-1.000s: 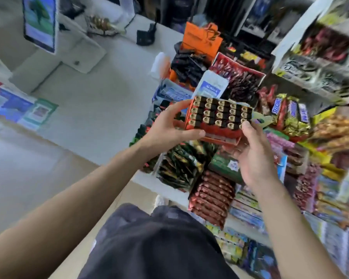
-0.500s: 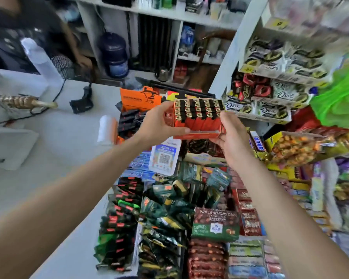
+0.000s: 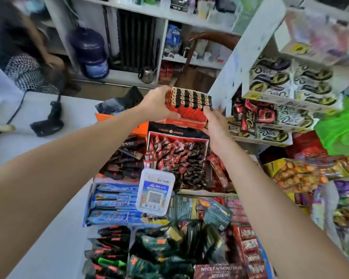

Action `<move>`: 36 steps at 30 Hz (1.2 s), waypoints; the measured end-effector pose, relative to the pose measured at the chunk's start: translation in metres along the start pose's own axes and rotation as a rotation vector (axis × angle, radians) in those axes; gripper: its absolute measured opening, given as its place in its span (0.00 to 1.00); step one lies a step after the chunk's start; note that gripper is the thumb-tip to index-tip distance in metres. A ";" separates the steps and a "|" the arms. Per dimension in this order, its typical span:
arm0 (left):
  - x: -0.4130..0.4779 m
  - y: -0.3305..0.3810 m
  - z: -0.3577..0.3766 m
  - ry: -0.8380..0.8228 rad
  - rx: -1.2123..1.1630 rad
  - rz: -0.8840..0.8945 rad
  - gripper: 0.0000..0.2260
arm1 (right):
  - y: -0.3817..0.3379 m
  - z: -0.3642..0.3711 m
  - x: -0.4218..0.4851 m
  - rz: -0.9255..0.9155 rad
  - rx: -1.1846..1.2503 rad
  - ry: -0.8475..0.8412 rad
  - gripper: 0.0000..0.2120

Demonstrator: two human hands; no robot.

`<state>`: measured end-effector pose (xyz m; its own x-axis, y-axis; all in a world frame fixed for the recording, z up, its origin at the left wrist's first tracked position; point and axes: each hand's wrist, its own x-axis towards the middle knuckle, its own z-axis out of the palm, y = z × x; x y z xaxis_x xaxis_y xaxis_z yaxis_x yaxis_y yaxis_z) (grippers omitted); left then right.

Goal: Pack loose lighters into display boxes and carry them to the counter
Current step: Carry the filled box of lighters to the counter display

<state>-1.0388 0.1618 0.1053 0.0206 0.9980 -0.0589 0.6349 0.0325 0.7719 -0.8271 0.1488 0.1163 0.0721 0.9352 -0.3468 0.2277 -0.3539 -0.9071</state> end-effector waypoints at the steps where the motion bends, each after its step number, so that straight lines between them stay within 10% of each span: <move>1: 0.007 -0.003 0.000 -0.015 0.012 0.005 0.35 | 0.000 0.003 0.003 -0.002 -0.003 -0.007 0.19; 27: 0.021 -0.003 0.037 -0.021 0.064 -0.018 0.37 | 0.019 -0.027 -0.001 -0.081 -0.065 -0.119 0.27; 36: 0.006 -0.002 0.043 -0.043 0.055 0.008 0.38 | 0.025 -0.038 -0.045 -0.274 -0.427 -0.045 0.26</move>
<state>-1.0061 0.1654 0.0763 0.0578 0.9950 -0.0812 0.6763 0.0208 0.7363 -0.7878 0.0987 0.1186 -0.0860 0.9880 -0.1281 0.6100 -0.0494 -0.7908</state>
